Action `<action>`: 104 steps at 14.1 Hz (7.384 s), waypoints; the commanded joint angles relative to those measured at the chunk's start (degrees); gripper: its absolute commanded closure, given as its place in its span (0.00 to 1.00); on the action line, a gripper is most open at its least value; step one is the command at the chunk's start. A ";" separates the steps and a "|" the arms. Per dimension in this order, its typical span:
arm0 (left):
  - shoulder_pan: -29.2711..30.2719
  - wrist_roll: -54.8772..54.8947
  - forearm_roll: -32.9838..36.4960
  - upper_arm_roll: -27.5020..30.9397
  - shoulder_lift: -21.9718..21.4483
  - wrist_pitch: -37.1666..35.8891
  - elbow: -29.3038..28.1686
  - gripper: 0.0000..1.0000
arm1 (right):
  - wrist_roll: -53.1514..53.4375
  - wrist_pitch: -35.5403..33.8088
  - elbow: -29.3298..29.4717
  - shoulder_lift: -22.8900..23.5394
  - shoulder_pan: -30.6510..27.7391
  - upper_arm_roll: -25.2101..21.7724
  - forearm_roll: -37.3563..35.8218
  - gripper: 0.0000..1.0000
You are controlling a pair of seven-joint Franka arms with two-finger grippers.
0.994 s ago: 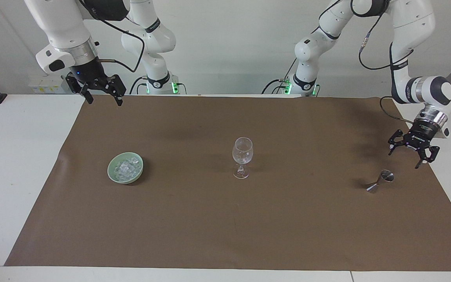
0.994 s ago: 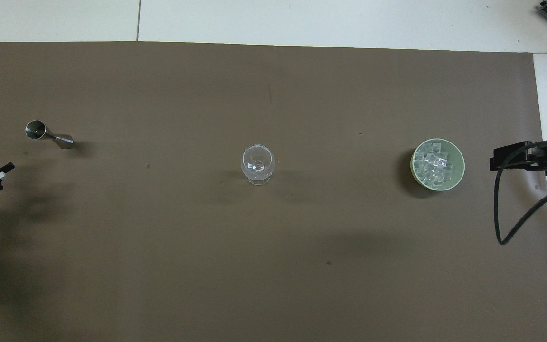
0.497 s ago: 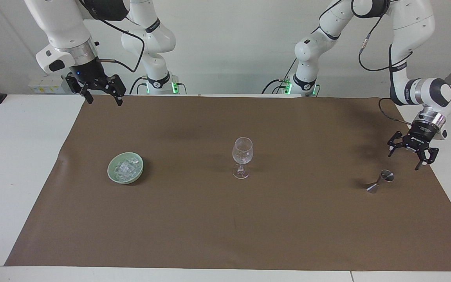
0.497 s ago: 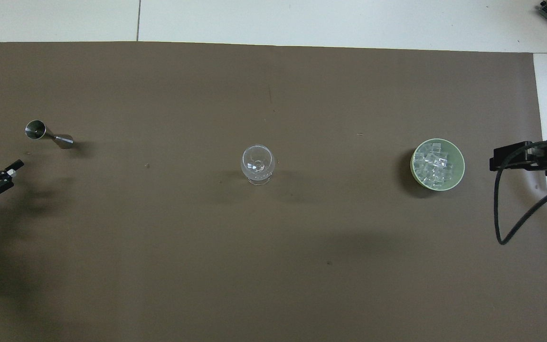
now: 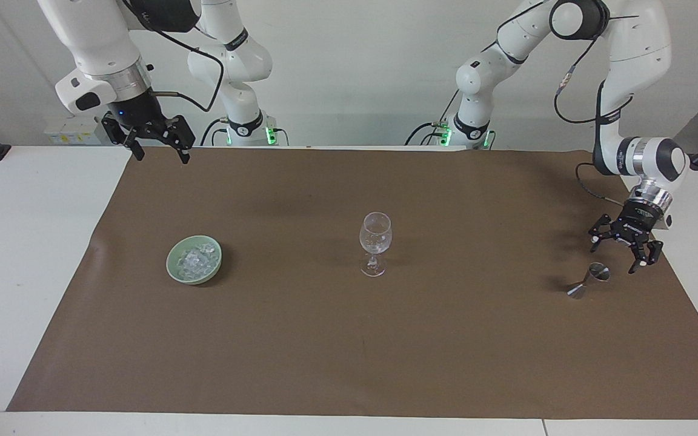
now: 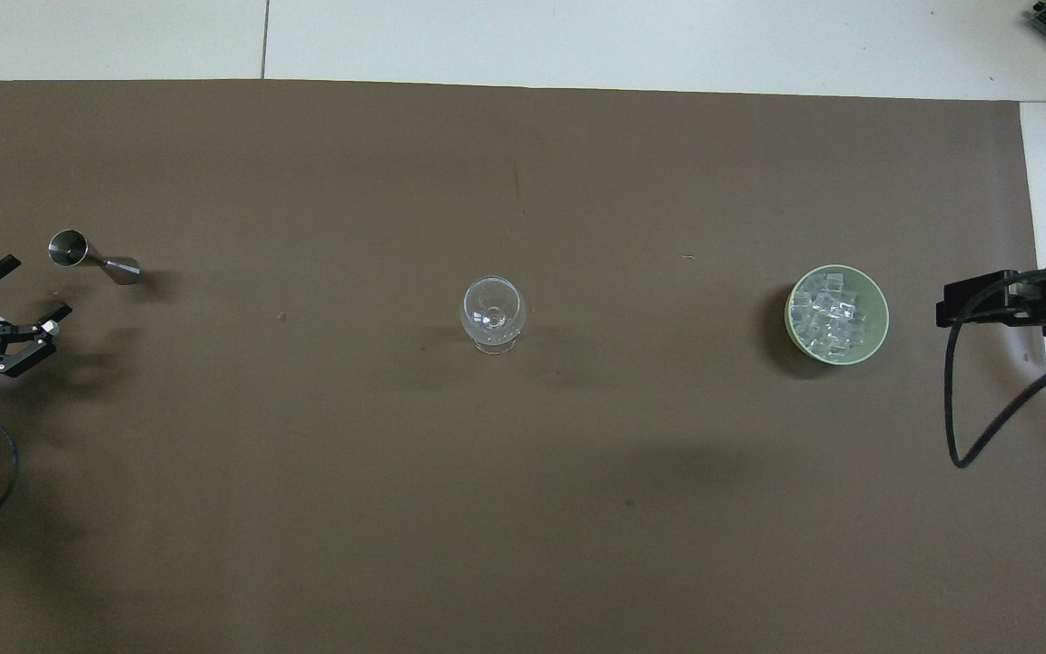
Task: Pour wine and add ice with both arms
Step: 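Move the left gripper toward the small silver bottle, then close the left gripper around the silver bottle, then lift the silver bottle off the table with the left gripper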
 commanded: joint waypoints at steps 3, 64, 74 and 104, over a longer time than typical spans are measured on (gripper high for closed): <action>-0.59 2.57 -2.56 0.11 1.80 -1.12 0.80 0.00 | -1.43 -0.07 -0.76 -0.94 -0.23 -0.10 0.88 0.00; -6.48 10.05 -15.31 -0.15 6.20 -0.68 0.89 0.46 | -1.43 -0.07 -0.76 -0.94 -0.23 -0.10 0.88 0.00; -6.31 10.05 -15.31 -0.06 6.11 -1.73 0.62 0.47 | -1.43 0.01 -0.76 -0.94 -0.23 -0.01 0.88 0.00; -5.78 10.13 -15.04 0.03 6.11 -1.91 0.62 0.64 | -1.43 0.01 -0.76 -0.94 -0.23 -0.01 0.88 0.00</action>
